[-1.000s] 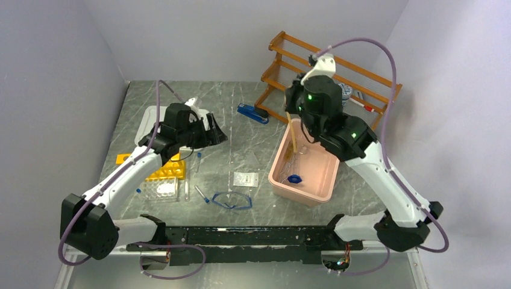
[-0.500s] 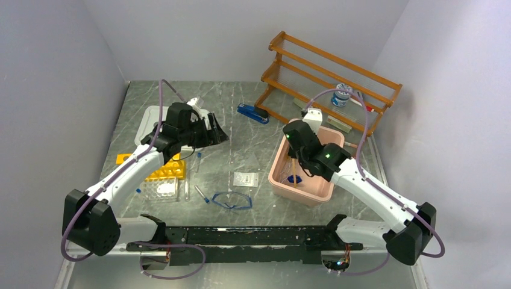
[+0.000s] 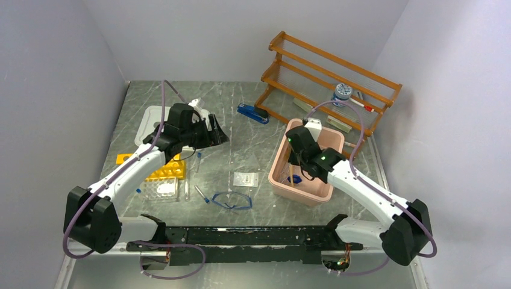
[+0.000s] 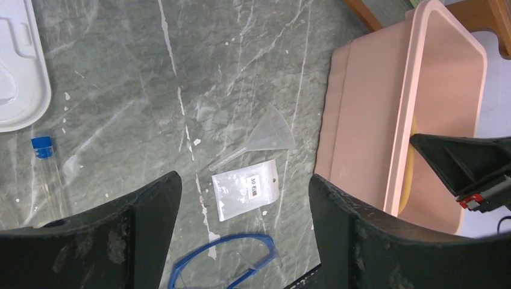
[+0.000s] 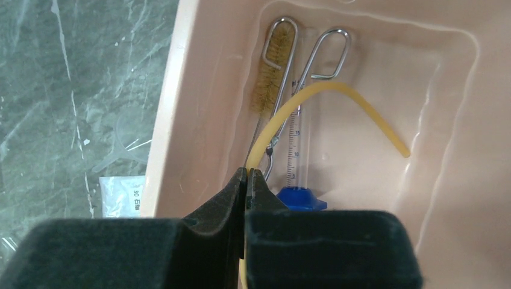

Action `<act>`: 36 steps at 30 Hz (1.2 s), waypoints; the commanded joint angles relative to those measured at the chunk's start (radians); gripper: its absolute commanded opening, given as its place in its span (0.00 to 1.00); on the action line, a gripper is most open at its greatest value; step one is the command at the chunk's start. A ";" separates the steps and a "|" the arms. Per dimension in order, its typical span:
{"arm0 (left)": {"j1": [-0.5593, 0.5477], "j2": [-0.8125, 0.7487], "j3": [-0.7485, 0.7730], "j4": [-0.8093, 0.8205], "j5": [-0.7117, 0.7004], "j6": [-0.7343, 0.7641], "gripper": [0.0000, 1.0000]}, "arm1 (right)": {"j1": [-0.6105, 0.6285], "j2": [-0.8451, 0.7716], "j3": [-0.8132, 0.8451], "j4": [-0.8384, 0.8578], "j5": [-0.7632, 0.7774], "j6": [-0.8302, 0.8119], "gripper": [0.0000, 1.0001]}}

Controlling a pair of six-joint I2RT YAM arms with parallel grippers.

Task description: Organize the chemistry lab equipment

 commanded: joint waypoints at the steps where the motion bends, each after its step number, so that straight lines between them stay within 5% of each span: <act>1: 0.007 -0.005 -0.012 0.029 0.004 0.018 0.82 | -0.038 0.017 -0.022 0.090 -0.085 -0.007 0.10; 4: 0.007 -0.007 -0.005 0.018 0.001 0.030 0.83 | -0.044 0.010 0.023 0.081 -0.078 -0.012 0.33; 7: 0.008 -0.004 -0.001 0.013 -0.002 0.039 0.84 | -0.048 0.001 0.083 0.054 -0.058 -0.031 0.42; 21: -0.046 0.058 -0.052 0.107 0.105 0.092 0.79 | -0.049 0.065 0.300 0.042 -0.188 -0.140 0.43; 28: -0.248 0.224 0.061 0.059 -0.005 0.397 0.71 | -0.053 0.066 0.246 0.117 -0.212 -0.074 0.44; 36: -0.267 0.366 0.103 0.093 -0.002 0.736 0.69 | -0.098 0.014 0.196 0.120 -0.207 -0.035 0.44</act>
